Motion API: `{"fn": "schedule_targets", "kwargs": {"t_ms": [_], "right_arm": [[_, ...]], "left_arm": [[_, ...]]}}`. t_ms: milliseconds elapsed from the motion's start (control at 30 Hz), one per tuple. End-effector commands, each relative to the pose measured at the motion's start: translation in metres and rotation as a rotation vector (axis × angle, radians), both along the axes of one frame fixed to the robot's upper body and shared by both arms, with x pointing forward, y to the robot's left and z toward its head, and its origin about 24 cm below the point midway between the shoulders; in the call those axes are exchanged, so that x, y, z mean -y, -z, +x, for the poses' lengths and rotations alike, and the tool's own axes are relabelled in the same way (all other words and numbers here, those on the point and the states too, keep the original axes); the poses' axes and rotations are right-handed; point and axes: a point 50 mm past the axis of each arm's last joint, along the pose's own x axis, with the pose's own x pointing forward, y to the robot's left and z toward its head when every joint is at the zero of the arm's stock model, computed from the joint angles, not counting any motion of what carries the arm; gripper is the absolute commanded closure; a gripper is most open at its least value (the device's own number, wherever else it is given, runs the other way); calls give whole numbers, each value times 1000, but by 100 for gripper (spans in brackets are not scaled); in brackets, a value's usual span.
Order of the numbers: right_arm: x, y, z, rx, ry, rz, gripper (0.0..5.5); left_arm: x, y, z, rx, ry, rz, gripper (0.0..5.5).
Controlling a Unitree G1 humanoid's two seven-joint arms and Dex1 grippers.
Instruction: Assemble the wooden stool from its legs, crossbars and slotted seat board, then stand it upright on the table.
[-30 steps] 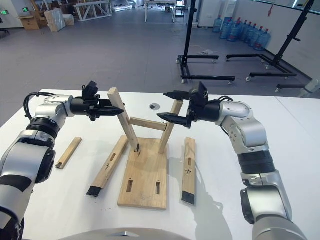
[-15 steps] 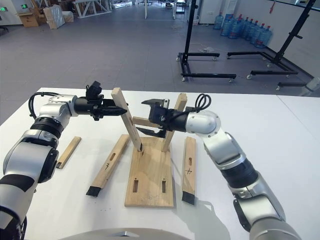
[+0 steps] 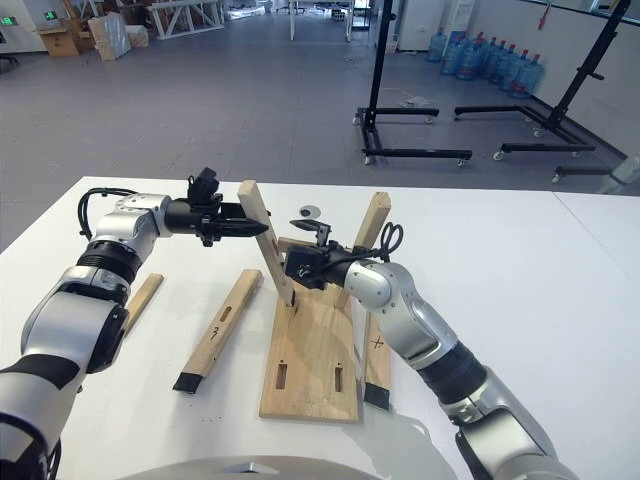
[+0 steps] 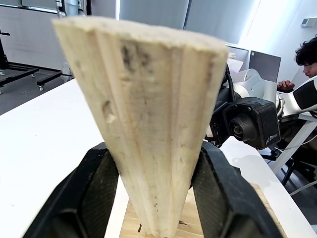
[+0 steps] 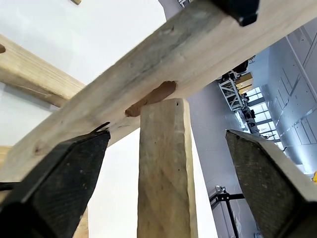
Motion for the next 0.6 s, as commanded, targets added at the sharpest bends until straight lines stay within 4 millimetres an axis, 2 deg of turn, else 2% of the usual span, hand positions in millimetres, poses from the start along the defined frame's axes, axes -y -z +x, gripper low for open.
{"fn": "schedule_targets", "kwargs": {"t_ms": [33, 200, 333, 600], "right_arm": [[2, 4, -4, 14, -2, -37, 123], [1, 10, -12, 181, 40, -119, 123], [-3, 9, -14, 279, 110, -81, 123], [-9, 13, -22, 288, 103, -65, 280]], "left_arm": [[-3, 112, -48, -341, 38, 342, 345], [-8, 111, -47, -360, 8, 342, 345], [-13, 113, -48, -380, -10, 339, 345], [-18, 111, -47, -393, -24, 363, 345]]}}
